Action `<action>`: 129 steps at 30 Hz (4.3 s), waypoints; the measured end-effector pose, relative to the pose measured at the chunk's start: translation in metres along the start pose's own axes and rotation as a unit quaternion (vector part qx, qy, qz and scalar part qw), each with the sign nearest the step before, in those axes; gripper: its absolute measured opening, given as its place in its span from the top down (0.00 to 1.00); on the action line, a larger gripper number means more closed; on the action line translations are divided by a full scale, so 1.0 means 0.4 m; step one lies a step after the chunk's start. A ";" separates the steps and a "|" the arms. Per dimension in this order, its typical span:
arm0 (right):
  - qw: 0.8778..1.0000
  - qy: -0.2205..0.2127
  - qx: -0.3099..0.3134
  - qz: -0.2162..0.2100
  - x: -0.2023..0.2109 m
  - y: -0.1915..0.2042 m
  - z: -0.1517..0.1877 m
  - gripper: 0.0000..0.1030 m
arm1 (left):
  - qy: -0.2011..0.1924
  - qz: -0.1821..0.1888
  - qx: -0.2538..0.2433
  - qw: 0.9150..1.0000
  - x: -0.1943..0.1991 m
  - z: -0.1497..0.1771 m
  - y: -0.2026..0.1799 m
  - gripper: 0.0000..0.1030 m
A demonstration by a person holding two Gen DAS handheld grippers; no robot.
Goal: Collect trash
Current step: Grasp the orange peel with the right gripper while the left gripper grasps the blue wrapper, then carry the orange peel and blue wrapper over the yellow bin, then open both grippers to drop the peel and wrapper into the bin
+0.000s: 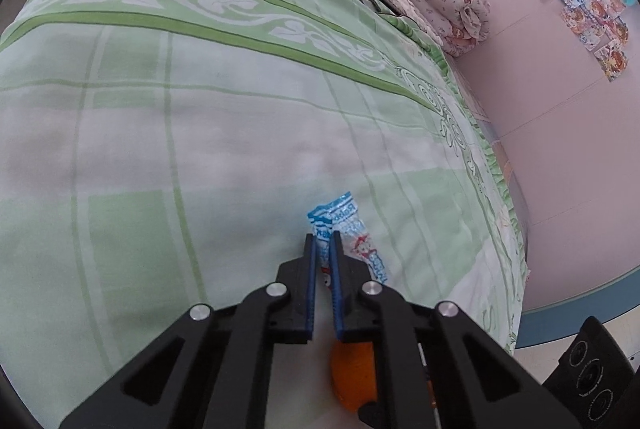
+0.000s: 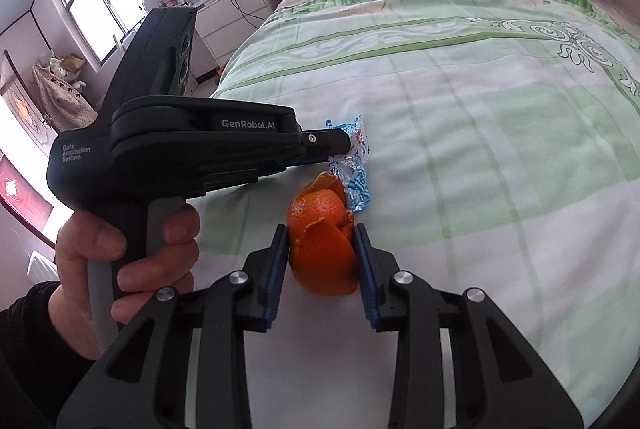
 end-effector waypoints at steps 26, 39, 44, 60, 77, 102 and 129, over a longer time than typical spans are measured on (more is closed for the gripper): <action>0.998 -0.059 0.019 0.018 0.369 0.082 0.123 0.71 | -0.033 0.063 -0.008 0.997 0.155 0.049 -0.026 0.99; 0.996 -0.080 -0.002 0.035 0.476 0.111 0.197 0.71 | -0.056 0.067 -0.054 0.995 0.311 0.163 -0.029 0.99; 0.995 -0.094 -0.004 0.039 0.538 0.128 0.228 0.71 | -0.064 0.070 -0.079 0.992 0.366 0.223 -0.053 0.99; 0.988 -0.139 -0.012 0.065 0.741 0.172 0.344 0.71 | -0.078 0.091 -0.159 0.980 0.513 0.429 -0.175 0.99; 0.977 -0.170 -0.035 0.123 0.944 0.147 0.517 0.71 | -0.083 0.095 -0.259 0.958 0.564 0.679 -0.337 0.99; 0.968 -0.148 -0.106 0.170 1.078 0.082 0.799 0.70 | -0.059 0.083 -0.420 0.902 0.515 1.032 -0.516 0.98; 0.961 -0.097 -0.160 0.202 1.062 0.003 0.884 0.54 | -0.039 0.075 -0.406 0.910 0.485 1.067 -0.509 0.69</action>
Point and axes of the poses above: each gripper's, at about its wrist camera, not at the fingertips, and x roughly against the way its jaws point, y to its left, z to its underside, the point moved 2 cm from there along -x, roughly the way its jaws point, and after that the axes turned 9 degrees about x, right-handed, at the moved point
